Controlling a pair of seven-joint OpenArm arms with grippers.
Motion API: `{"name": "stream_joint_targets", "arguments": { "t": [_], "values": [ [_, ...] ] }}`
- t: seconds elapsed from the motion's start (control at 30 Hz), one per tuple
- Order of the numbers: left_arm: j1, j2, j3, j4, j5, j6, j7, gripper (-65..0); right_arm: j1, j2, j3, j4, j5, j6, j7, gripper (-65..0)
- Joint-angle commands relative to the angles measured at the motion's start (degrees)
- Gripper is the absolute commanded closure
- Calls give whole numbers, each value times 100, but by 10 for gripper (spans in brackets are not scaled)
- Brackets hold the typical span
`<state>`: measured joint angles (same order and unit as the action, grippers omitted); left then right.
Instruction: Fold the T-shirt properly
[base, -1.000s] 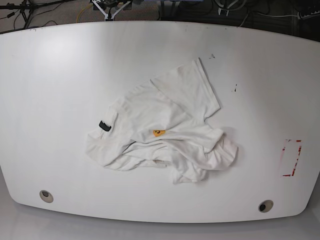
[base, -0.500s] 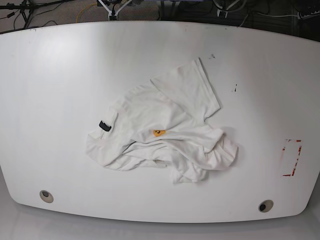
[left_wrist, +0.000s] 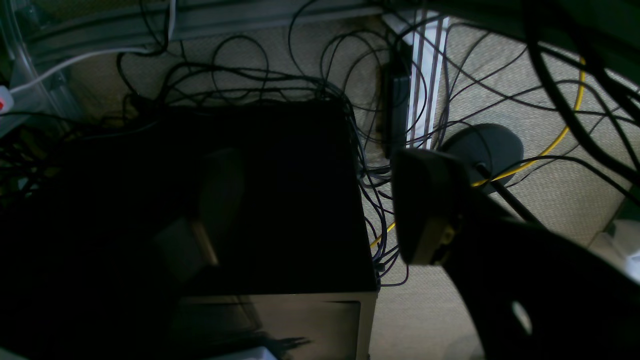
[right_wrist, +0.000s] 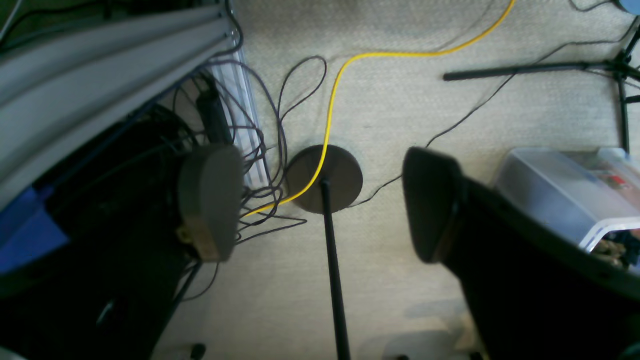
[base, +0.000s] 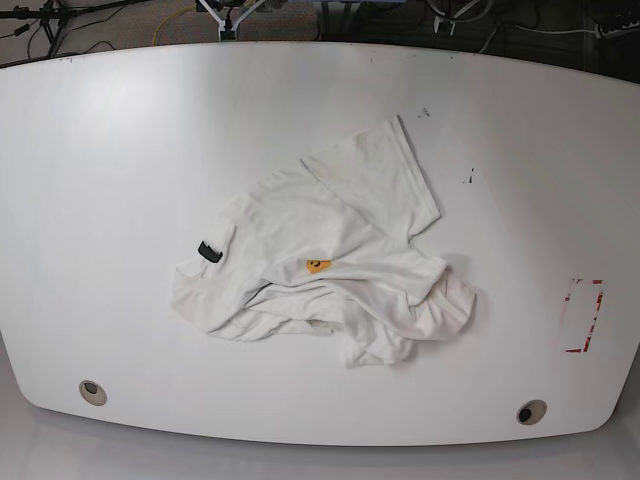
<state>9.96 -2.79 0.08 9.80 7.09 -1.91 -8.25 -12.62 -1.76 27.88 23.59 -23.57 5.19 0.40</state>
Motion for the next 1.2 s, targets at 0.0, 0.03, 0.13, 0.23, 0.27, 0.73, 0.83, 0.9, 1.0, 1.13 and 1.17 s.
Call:
{"name": "stream_joint_targets", "arguments": {
  "t": [0.0, 0.03, 0.13, 0.23, 0.27, 0.73, 0.83, 0.9, 1.0, 1.13, 1.17],
  "values": [
    [-27, -27, 12, -43, 18, 40, 29, -424, -33, -23, 9, 14, 30, 18, 50, -425],
    [-52, -25, 14, -59, 23, 42, 36, -425, -35, -33, 9, 14, 32, 22, 52, -409],
    [-39, -12, -1, -72, 7, -21, 41, -422, -63, -56, 10, 60, -34, -14, 42, -320],
    [-22, -10, -3, -46, 11, -134, 18, -423, -101, -65, -9, 91, -38, -21, 66, -322],
    [-8, -12, -12, -28, 8, -217, 15, -425, -131, -66, -13, 117, -28, -21, 73, -337],
    [795, -19, -277, 1184, 55, -1028, -588, -432, -1135, -118, -283, 1306, -23, 2, 660, -445],
    [948, -13, -333, 1407, 65, -1116, -724, -432, -1414, -182, -614, 1666, 30, 9, 725, -455],
    [1017, -11, -364, 1505, 62, -1120, -754, -430, -1539, -201, -679, 1834, 63, 0, 705, -455],
    [1134, -20, -405, 1701, 59, -1122, -738, -430, -1750, -249, -770, 2180, 167, 12, 648, -457],
    [1332, -36, -407, 2119, 44, -1122, -680, -427, -2116, -331, -884, 2789, 410, 29, 510, -462],
    [1384, -41, -401, 2241, 40, -1119, -655, -427, -2217, -353, -913, 2963, 484, 37, 465, -464]
  ]
}}
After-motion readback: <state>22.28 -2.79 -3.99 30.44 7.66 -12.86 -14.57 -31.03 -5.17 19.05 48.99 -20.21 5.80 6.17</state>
